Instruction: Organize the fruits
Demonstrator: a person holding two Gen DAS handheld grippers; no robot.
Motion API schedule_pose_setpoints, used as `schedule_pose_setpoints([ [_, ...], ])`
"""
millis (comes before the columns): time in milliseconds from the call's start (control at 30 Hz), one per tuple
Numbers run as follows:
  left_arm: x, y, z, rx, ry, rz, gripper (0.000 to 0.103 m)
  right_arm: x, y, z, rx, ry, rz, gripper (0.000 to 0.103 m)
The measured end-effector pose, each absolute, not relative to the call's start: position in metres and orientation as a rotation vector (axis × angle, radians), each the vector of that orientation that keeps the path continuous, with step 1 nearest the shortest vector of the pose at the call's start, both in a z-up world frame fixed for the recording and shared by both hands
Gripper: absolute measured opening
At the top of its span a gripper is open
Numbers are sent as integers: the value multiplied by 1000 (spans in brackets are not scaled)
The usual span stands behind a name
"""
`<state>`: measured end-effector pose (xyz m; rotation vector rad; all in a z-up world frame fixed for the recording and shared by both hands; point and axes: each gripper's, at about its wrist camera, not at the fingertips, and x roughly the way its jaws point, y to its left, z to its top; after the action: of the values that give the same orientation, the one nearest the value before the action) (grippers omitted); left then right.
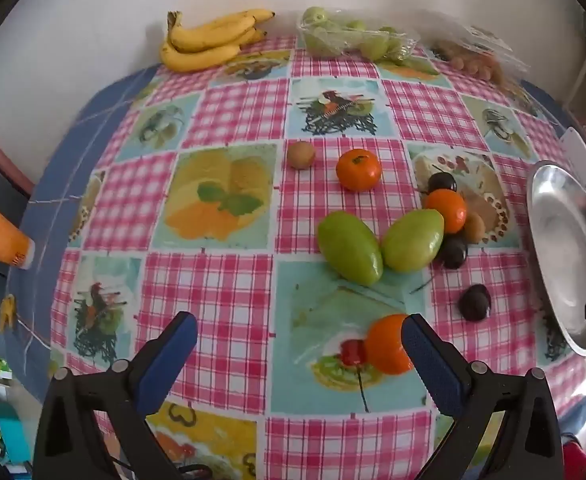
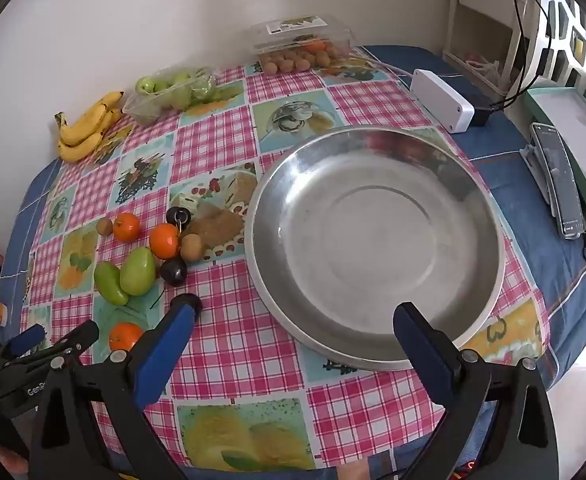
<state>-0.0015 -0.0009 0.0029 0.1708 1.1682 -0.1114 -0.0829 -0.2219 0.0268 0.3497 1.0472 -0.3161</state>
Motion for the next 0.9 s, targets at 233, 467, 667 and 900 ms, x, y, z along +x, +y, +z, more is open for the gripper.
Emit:
schedule_pose_setpoints([
  [233,-8,1,4,200,1100,-125,103,-78,-229,16,360,1081,-322,100],
  [467,-10,-5,2,207,1097,-128,103,-74,-238,9,360,1103,-304,100],
  [667,-5,-2,5,200,1106,-123,103,-73,-225,8,346,1103,-303,100],
  [900,-4,-3,6,201,1110,-119,103,-73,-226,7,349,1105,-296,100],
])
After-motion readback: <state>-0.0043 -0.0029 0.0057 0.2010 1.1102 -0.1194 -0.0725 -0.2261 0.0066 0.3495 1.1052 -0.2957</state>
